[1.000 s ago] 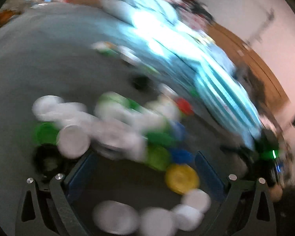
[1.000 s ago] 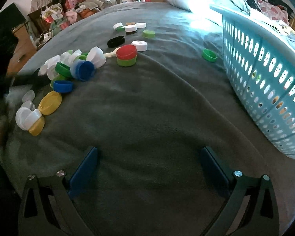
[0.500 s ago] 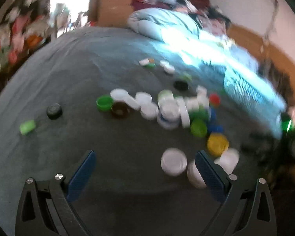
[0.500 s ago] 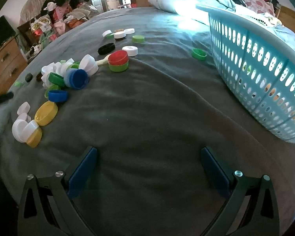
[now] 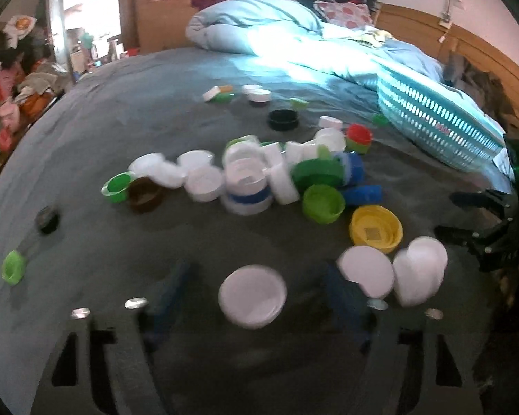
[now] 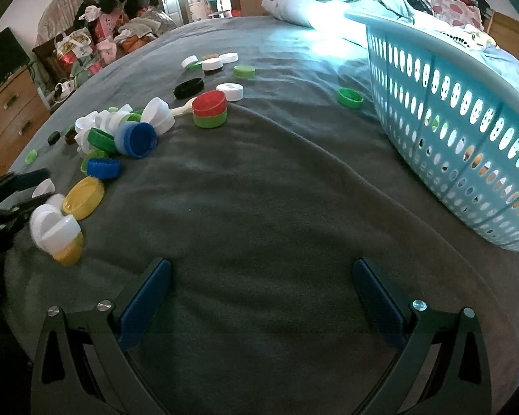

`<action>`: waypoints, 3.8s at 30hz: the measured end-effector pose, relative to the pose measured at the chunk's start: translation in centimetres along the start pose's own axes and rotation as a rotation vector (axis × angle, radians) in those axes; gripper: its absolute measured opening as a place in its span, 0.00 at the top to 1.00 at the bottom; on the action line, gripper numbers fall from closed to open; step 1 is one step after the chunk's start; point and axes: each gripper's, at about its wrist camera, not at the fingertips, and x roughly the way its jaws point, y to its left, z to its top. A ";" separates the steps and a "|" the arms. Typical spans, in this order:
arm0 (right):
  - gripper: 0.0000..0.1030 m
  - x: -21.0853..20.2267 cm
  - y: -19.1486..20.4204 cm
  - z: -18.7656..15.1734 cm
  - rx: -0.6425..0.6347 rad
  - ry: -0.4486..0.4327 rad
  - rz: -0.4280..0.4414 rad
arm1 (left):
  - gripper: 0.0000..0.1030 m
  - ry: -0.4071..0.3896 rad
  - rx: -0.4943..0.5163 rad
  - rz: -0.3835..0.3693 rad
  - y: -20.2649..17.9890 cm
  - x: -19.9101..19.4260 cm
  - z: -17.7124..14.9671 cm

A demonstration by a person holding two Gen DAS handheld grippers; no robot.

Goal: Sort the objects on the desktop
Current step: 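Grasp a white cap with the left gripper while the right grasps a printed white cap, then carry both white caps over the blue basket and release them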

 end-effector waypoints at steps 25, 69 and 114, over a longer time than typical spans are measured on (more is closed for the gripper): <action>0.58 -1.9 9.8 4.9 -0.192 0.036 0.210 | 0.67 -0.081 -0.263 0.009 4.5 -2.0 -2.9; 0.59 -2.4 16.9 0.0 -0.376 0.141 0.407 | 0.61 -0.090 -0.235 0.006 4.6 -1.8 -3.1; 0.75 -22.2 -9.6 18.6 -0.078 -0.356 0.133 | 0.67 -0.198 0.016 -0.159 -10.7 -7.9 25.3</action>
